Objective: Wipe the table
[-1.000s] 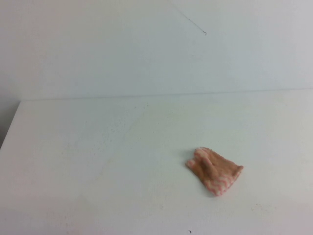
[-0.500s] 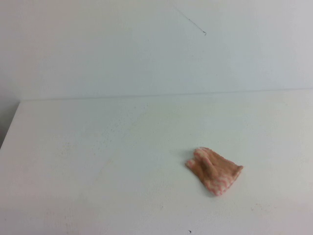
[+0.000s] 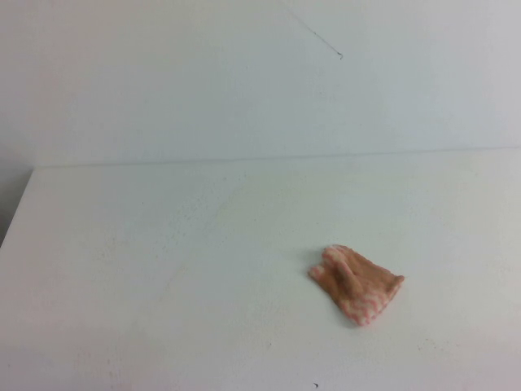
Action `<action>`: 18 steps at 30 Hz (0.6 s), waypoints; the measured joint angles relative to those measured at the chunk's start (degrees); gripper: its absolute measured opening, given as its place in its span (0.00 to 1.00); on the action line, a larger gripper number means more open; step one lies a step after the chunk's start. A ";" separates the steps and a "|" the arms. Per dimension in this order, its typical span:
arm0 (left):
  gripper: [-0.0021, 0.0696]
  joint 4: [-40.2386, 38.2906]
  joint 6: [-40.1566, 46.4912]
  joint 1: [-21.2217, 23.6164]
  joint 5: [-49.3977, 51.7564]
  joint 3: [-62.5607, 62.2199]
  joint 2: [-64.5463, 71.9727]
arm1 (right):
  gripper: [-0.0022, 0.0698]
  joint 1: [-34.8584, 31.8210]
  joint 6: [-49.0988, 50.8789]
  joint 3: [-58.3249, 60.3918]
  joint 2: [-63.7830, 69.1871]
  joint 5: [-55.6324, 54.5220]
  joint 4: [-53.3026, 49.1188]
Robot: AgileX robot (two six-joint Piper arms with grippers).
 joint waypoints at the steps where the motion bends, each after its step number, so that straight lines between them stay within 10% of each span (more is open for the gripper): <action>1: 0.03 0.00 0.00 0.00 0.00 0.00 0.00 | 0.02 0.00 -4.44 0.00 0.00 0.00 -0.75; 18: 0.03 0.00 0.00 0.00 0.00 0.00 0.00 | 0.03 1.65 -7.57 0.23 -0.12 -2.55 0.94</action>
